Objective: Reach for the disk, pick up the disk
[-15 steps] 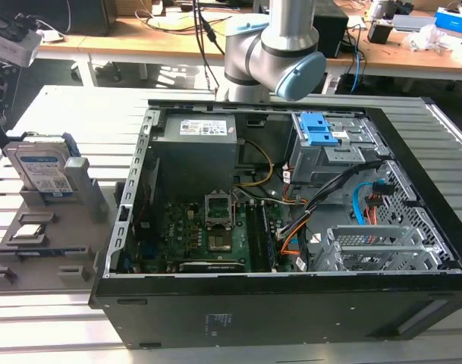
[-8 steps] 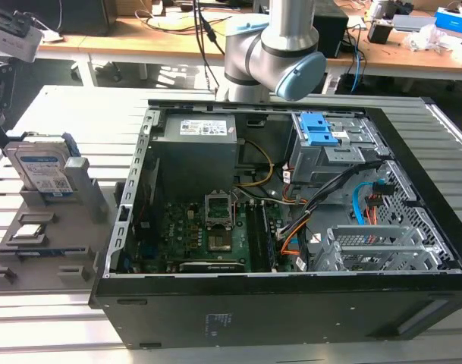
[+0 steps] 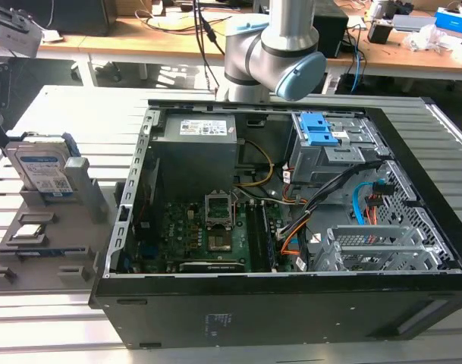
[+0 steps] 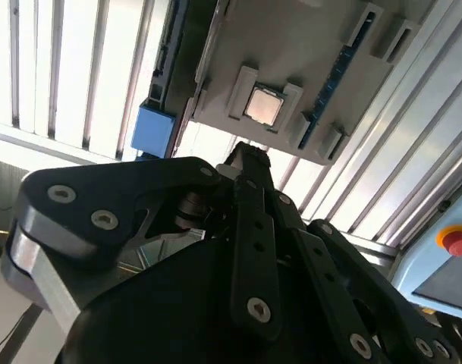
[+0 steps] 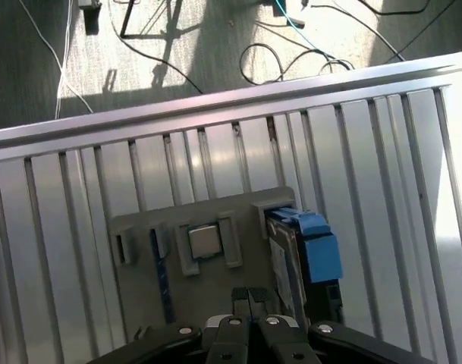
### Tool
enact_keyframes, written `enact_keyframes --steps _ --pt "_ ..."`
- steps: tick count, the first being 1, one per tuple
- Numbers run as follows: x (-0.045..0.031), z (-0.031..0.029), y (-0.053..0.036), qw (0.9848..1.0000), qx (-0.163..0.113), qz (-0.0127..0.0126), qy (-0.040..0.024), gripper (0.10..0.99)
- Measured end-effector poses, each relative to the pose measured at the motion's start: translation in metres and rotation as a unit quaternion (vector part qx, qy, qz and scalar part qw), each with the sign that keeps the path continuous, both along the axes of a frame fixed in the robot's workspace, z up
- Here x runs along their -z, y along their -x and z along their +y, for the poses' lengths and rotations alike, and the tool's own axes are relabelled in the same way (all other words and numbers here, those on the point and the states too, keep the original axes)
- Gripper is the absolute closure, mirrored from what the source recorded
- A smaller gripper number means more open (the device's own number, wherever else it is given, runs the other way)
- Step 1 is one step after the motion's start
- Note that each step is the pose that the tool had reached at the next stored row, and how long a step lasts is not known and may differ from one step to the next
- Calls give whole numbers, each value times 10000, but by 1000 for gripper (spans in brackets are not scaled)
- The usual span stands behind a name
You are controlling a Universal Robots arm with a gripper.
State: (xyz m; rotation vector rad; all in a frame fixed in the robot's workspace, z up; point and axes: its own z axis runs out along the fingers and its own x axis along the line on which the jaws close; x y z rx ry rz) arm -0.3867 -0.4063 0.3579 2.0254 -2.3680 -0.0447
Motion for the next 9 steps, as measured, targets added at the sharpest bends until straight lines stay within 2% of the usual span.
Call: enact_keyframes --steps 4,9 --pt "0 0 0 9993 -370 0 0 980" --pt "0 0 0 9972 -745 0 0 980"
